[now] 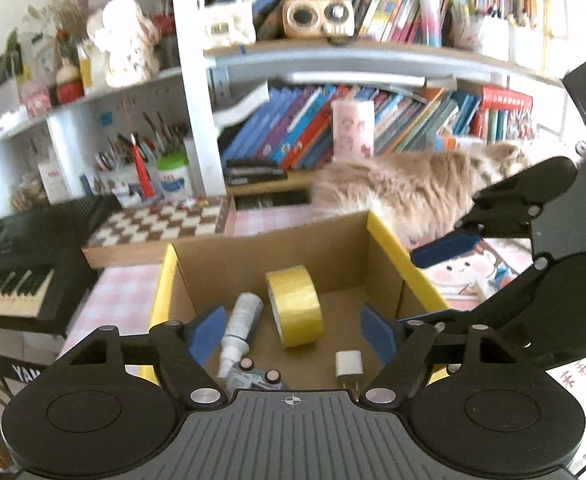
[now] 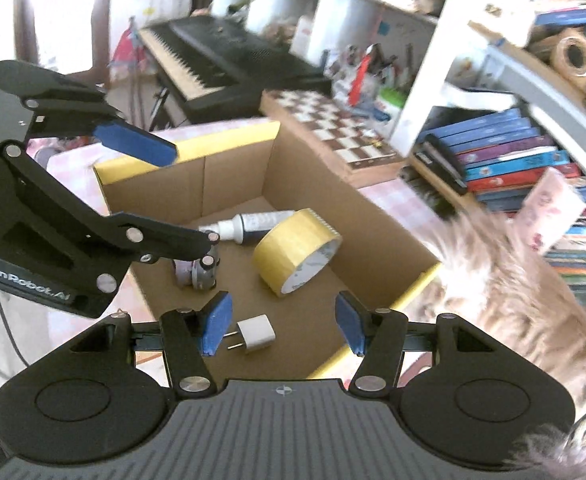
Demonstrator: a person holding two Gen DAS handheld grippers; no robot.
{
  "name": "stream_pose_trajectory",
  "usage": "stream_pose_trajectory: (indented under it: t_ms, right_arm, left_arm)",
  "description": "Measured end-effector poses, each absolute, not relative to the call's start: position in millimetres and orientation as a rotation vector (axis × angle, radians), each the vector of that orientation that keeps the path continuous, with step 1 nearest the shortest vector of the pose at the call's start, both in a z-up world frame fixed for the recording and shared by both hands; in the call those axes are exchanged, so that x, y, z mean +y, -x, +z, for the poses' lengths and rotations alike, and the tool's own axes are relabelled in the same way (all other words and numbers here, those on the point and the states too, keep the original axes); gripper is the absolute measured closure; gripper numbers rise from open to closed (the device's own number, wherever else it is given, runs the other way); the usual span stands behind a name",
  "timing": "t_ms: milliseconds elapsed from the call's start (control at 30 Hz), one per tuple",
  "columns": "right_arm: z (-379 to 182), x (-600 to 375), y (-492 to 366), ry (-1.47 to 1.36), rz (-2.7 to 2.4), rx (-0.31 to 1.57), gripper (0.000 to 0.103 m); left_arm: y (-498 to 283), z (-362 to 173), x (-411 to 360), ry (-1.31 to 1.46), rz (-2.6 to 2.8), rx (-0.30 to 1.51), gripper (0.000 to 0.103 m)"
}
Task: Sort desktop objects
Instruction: 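Open both tools to release the car and plug into the box, then lift both open tools out of the box and back toward the pink pig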
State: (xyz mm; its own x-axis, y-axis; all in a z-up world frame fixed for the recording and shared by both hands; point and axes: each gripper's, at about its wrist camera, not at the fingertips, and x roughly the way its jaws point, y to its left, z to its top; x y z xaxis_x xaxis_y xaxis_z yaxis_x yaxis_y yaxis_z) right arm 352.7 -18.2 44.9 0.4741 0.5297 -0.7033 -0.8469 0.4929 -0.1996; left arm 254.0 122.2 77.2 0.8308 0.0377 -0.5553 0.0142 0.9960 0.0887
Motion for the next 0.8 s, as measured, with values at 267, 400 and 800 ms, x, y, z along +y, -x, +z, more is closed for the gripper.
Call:
stream_pose_trajectory:
  t_ms: [267,400,800]
  right_arm:
    - [57.5,-45.2,-311.0,0.413,0.730,0.525,0.041]
    - [58.5,-56.3,-287.6,0.333,0.657,0.495,0.041]
    - [56.1,-81.4,-220.6,0.152,0.503,0.470,0.039]
  left_arm:
    - [-211.4,90.2,114.8,-0.076,0.030,0.498,0.019]
    - [-191.3,92.6,113.7,-0.066,0.035,0.478,0.019]
    - [-133.3,88.1,116.3,-0.016,0.065,0.456,0.018]
